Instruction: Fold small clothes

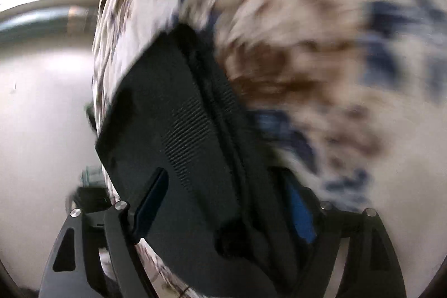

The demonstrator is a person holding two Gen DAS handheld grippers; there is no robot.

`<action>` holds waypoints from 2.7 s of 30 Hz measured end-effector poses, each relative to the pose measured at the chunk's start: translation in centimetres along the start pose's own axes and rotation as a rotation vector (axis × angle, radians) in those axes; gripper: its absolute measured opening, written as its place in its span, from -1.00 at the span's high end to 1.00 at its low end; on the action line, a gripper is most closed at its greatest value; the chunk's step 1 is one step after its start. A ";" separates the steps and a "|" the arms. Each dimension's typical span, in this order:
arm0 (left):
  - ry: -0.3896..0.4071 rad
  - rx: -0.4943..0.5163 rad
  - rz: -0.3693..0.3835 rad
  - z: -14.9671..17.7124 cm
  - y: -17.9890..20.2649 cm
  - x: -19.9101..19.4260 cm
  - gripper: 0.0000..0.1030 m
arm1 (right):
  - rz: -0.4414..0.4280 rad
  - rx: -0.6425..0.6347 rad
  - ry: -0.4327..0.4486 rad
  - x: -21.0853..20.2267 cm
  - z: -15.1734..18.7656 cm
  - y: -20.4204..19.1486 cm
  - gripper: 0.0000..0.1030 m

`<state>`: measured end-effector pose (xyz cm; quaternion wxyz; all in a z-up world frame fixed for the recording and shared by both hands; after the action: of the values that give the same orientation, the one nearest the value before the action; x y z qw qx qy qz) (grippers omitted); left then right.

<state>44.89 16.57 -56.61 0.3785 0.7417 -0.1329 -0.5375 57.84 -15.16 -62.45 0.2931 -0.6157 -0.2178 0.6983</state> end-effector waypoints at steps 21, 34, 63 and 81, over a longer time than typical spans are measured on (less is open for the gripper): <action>-0.041 0.265 -0.291 -7.1 2.4 -4.0 -0.18 | 0.372 -0.271 0.241 -6.2 3.8 -7.8 0.05; -0.074 0.383 -0.381 -13.0 3.4 2.1 -0.36 | 0.393 -0.405 0.242 -1.5 -4.6 -12.1 0.22; -0.038 0.399 -0.198 -13.7 4.7 0.1 -0.16 | 0.438 -0.409 0.191 0.0 -5.8 -12.7 0.66; -0.042 0.526 -0.314 -14.0 3.6 3.0 0.69 | 0.278 -0.101 0.281 -4.0 -4.4 -3.9 0.93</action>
<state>59.39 18.16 -54.27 0.0830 0.8146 -0.1592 -0.5516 63.06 -15.21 -57.57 0.1901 -0.7452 -0.1224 0.6273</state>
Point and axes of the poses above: each gripper's, at about its wrist camera, not at the fingertips, and x roughly the way its jaws point, y to its right, z to its underside, the point moved 8 cm from there along x, roughly the way its jaws point, and after that the axes turned 4 degrees about x, right-handed, at the moved point
